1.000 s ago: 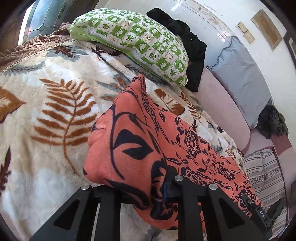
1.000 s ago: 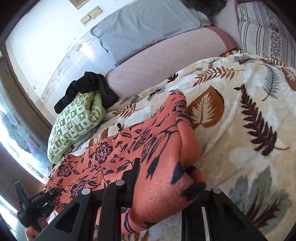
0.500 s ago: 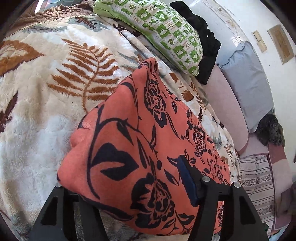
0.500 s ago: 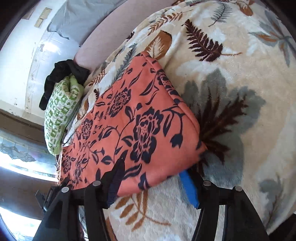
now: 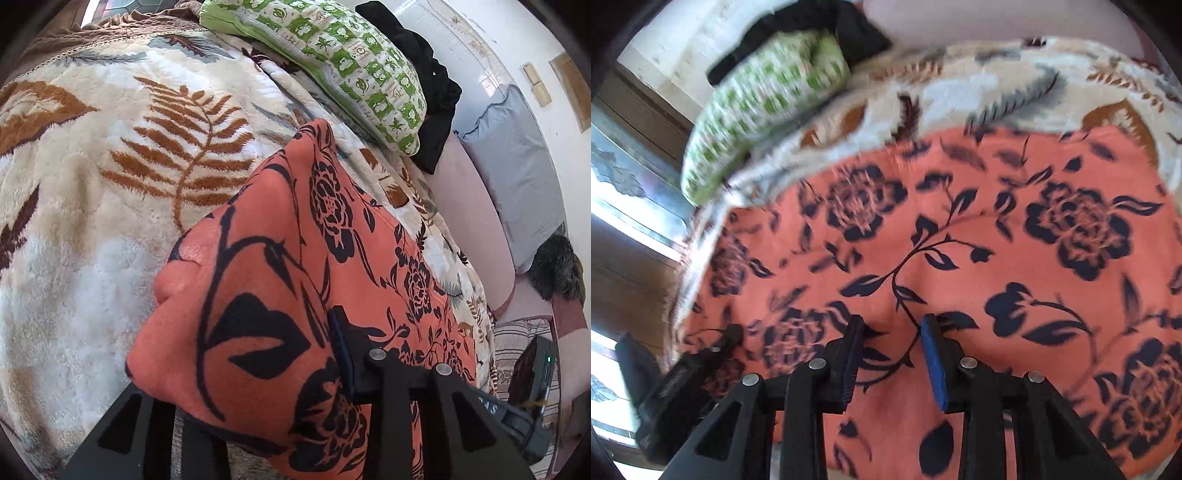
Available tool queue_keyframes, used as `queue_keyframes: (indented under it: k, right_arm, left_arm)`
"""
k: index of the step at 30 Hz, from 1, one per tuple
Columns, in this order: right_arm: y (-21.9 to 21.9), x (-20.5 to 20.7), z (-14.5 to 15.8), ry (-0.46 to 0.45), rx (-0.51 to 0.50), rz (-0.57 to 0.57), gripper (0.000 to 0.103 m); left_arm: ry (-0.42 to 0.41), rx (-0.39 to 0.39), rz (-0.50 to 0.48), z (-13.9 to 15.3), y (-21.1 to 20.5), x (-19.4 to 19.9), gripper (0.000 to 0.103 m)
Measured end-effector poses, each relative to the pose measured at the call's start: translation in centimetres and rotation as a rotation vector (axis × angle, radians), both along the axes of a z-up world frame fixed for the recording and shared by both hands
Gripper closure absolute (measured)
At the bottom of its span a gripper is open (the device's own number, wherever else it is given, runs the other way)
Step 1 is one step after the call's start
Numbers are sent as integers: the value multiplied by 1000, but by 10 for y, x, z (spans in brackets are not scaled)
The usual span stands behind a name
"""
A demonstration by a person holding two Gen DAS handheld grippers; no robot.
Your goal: Fold small clothes
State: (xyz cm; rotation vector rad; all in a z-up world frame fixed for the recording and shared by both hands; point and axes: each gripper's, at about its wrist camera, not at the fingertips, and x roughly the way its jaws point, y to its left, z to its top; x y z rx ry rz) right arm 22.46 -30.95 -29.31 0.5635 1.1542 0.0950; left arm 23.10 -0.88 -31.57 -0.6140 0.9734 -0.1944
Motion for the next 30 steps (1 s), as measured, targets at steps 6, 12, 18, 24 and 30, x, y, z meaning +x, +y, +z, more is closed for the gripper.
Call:
queue_keyframes:
  k: [6,12,18,24,30]
  right_arm:
    - [9,46,33,105,38,94,64]
    - [58,93,96,-10,101,204,29]
    - [146,160,109,136,-33,401,29]
    - [220,188,93,265,-321,624,29]
    - [230,199,65,318,-415,656,35]
  left_arm:
    - [11,34,-37,5,-1,8,66]
    - [-113,284,-108,23,-29,-2,76]
    - [-194,503,-176,29,-54,-8,77]
    - [-262,590,-206,35,-69,-12,78]
    - [-358,674,-249,42,-86,-26,79]
